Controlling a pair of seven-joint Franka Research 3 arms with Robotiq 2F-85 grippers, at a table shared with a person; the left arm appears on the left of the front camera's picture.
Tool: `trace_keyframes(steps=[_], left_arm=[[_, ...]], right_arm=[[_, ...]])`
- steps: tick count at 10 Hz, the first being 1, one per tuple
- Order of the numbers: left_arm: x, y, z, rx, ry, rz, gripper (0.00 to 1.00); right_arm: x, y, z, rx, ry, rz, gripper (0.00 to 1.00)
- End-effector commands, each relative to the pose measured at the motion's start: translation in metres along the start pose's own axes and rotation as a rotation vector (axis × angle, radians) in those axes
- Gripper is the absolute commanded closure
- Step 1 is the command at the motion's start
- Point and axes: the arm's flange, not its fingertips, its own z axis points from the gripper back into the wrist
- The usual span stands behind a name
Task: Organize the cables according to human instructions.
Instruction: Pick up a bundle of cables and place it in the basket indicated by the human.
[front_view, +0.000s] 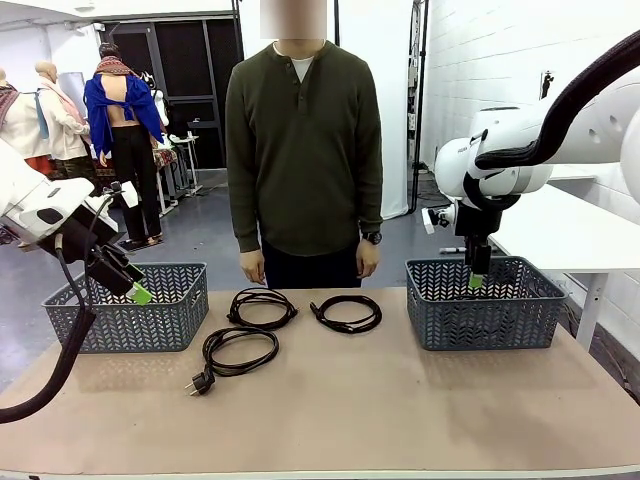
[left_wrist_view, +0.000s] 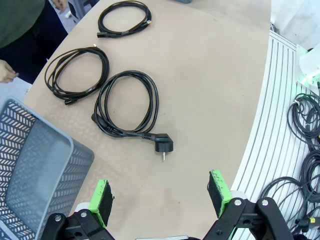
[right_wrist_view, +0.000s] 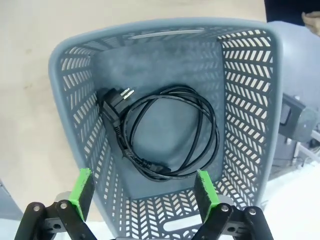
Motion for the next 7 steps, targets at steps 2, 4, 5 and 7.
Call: trace_keyframes(steps=[2,4,5,7], left_arm=[[-0.002,0.003,0.001,-0.013,-0.019,-0.013,0.00],[-0.002,0.003,0.001,-0.013,-0.019,-0.013,0.00],[-0.002,0.003,0.001,-0.013,-0.019,-0.013,0.00],[-0.002,0.003,0.001,-0.013,-0.019,-0.013,0.00]], right_arm=[[0.000,0.000,0.000,-0.001,0.000,0.019,0.00],[0.001,0.000,0.000,0.000,0.000,0.003,0.00],[0.005,0.004,0.009,0.012,-0.030,-0.071,0.00],[0.015,0.029,0.032,0.042,-0.042,-0.211,0.00]])
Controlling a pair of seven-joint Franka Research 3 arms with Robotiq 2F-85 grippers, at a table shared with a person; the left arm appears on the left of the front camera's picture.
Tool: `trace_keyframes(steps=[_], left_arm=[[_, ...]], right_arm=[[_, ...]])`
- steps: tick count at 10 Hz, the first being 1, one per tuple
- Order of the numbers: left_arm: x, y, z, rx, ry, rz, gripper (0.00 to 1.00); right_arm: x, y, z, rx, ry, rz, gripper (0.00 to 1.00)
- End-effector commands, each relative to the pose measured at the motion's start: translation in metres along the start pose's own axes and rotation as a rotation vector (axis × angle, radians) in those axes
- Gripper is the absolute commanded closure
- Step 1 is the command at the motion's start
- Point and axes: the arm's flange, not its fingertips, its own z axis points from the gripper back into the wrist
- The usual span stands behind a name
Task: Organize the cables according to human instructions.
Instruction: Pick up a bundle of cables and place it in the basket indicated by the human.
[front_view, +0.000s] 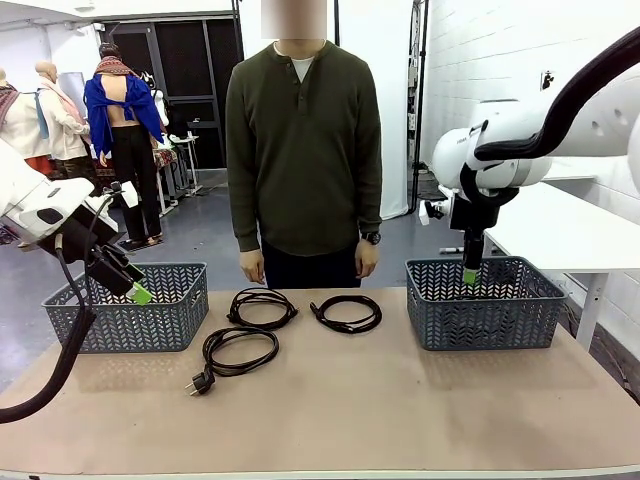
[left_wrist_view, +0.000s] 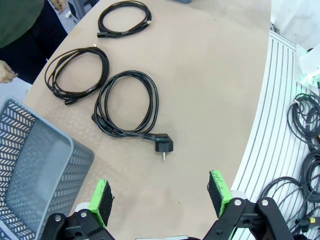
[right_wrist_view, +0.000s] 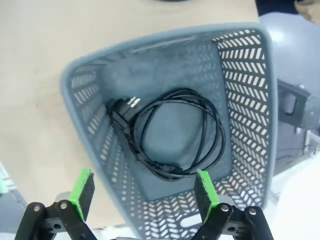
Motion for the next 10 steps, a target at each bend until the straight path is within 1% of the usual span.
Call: trace_keyframes(steps=[1,2,3,4,6,8,10], left_arm=[[-0.002,0.003,0.001,-0.013,-0.019,-0.013,0.00],[-0.002,0.003,0.001,-0.013,-0.019,-0.013,0.00],[-0.002,0.003,0.001,-0.013,-0.019,-0.013,0.00],[-0.002,0.003,0.001,-0.013,-0.019,-0.013,0.00],[-0.002,0.003,0.001,-0.013,-0.019,-0.013,0.00],[-0.002,0.003,0.001,-0.013,-0.019,-0.013,0.00],[-0.002,0.003,0.001,-0.013,-0.019,-0.013,0.00]], right_arm=[[0.006,0.034,0.020,0.022,-0.024,-0.127,0.00],[0.007,0.049,0.026,0.020,-0.032,-0.170,0.00],[0.007,0.067,0.032,0.048,-0.076,-0.196,0.00],[0.005,0.083,0.036,0.071,-0.135,-0.201,0.00],[0.000,0.116,0.035,0.067,-0.255,-0.211,0.00],[0.001,0.148,0.030,0.015,-0.357,-0.217,0.00],[0.014,0.163,0.019,-0.033,-0.374,-0.213,0.00]])
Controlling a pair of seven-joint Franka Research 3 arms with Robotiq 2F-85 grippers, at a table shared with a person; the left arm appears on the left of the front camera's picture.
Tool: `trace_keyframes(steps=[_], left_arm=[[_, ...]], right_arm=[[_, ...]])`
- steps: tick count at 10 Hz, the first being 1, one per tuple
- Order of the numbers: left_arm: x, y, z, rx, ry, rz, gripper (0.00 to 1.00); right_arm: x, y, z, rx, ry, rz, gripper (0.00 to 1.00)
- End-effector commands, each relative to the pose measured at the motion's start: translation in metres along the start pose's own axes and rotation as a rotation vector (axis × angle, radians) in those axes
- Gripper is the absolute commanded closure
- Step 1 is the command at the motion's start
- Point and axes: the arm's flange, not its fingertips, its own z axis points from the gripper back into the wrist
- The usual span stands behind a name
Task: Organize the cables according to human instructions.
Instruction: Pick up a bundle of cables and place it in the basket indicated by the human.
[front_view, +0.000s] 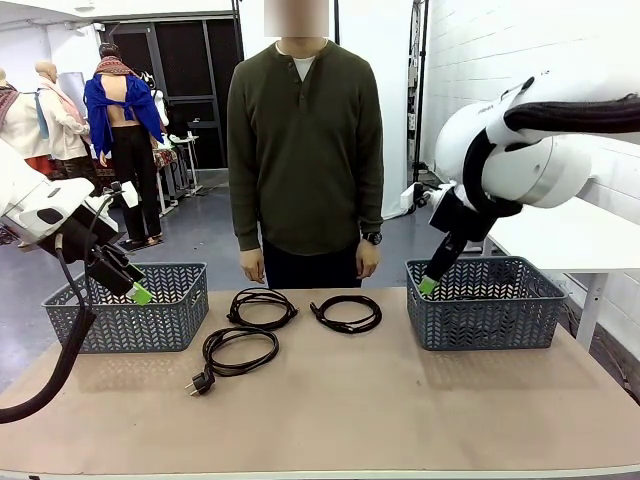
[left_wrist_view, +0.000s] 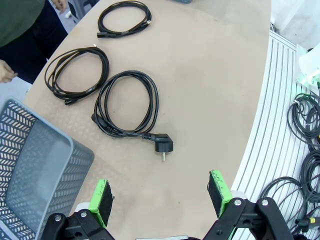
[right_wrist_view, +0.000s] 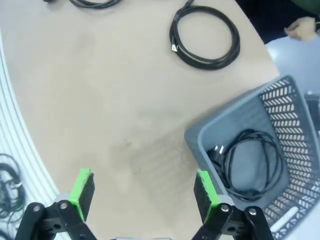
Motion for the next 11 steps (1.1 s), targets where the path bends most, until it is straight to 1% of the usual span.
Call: trace_keyframes(steps=[1,2,4,5,11], left_arm=[[-0.002,0.003,0.001,-0.013,-0.019,-0.013,0.00],[-0.002,0.003,0.001,-0.013,-0.019,-0.013,0.00],[-0.002,0.003,0.001,-0.013,-0.019,-0.013,0.00],[-0.002,0.003,0.001,-0.013,-0.019,-0.013,0.00],[-0.002,0.003,0.001,-0.013,-0.019,-0.013,0.00]], right_arm=[[-0.001,0.013,-0.021,-0.056,-0.034,0.049,0.00],[0.005,0.018,-0.026,-0.052,-0.025,0.070,0.00],[0.007,0.022,-0.028,-0.056,-0.010,0.086,0.00],[0.009,0.023,-0.023,-0.038,-0.018,0.056,0.00],[0.009,0.023,-0.023,-0.038,-0.018,0.056,0.00]])
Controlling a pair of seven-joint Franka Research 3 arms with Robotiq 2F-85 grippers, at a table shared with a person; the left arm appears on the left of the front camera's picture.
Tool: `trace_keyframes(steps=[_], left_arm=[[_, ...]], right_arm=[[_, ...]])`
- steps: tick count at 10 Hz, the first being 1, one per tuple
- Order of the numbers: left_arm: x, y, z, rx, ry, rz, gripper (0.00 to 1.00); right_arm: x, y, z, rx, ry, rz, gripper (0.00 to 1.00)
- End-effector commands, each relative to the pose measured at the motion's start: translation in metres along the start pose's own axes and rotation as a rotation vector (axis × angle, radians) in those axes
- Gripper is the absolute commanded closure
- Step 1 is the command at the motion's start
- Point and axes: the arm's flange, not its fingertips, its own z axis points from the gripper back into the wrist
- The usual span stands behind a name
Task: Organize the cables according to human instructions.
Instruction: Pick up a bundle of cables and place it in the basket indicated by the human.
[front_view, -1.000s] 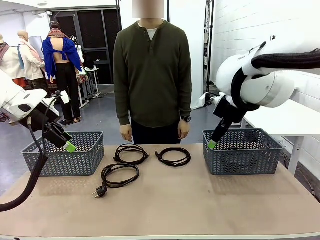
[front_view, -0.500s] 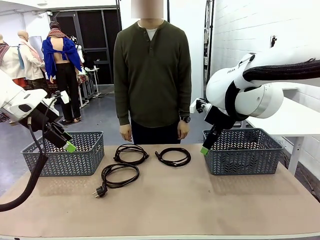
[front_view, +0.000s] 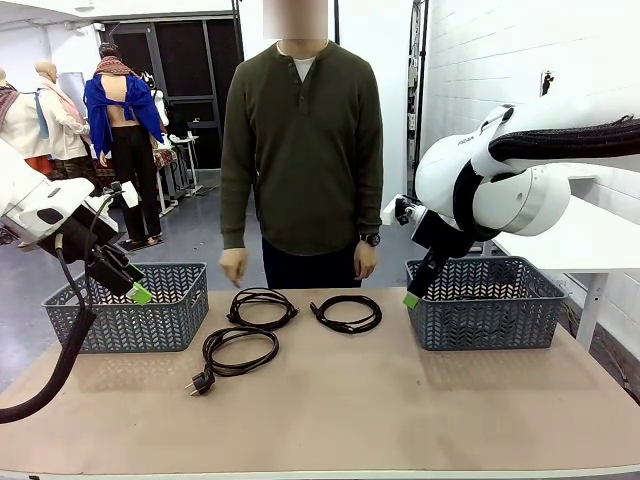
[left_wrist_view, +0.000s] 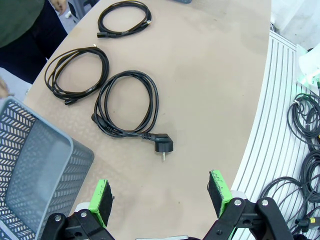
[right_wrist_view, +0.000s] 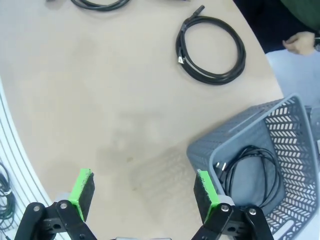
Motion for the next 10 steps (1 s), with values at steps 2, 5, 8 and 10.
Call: trace_keyframes(steps=[2,5,8,10], left_arm=[[-0.0025,0.0031,0.0008,-0.013,-0.019,-0.013,0.00],[-0.0025,0.0031,0.0008,-0.013,-0.019,-0.013,0.00],[-0.0025,0.0031,0.0008,-0.013,-0.019,-0.013,0.00],[-0.0025,0.0031,0.0008,-0.013,-0.019,-0.013,0.00]], right_arm=[[0.0001,0.0011,-0.0001,0.002,-0.001,-0.003,0.00],[0.0001,0.0011,-0.0001,0.002,-0.001,-0.003,0.00],[0.0001,0.0011,-0.0001,0.002,-0.001,-0.003,0.00],[0.0001,0.0011,-0.0001,0.002,-0.001,-0.003,0.00]])
